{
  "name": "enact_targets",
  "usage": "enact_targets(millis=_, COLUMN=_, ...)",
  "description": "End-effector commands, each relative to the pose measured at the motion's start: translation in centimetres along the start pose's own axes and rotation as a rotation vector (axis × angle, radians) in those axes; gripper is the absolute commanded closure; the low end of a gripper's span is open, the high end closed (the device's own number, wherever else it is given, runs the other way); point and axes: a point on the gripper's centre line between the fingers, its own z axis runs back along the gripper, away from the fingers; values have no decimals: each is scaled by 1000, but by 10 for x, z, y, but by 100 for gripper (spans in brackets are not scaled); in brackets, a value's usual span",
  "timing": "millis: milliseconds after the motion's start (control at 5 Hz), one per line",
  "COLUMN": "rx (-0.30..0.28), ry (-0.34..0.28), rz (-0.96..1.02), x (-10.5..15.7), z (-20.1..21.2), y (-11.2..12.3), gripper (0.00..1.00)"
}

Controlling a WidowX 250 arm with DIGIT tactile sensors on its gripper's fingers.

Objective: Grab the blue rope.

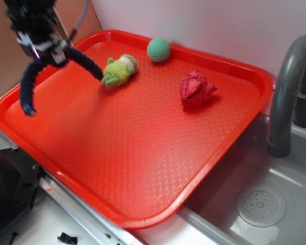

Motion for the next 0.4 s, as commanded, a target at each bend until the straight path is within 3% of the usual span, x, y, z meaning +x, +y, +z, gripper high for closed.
enact_targets(millis=0, rx=-92, ry=-85, rz=-6, x=-18, z=71, y=-15, gripper=100)
enact_targets(millis=200, rx=-50, ry=-57, rz=11, x=-17, z=61, y=-12, gripper=100)
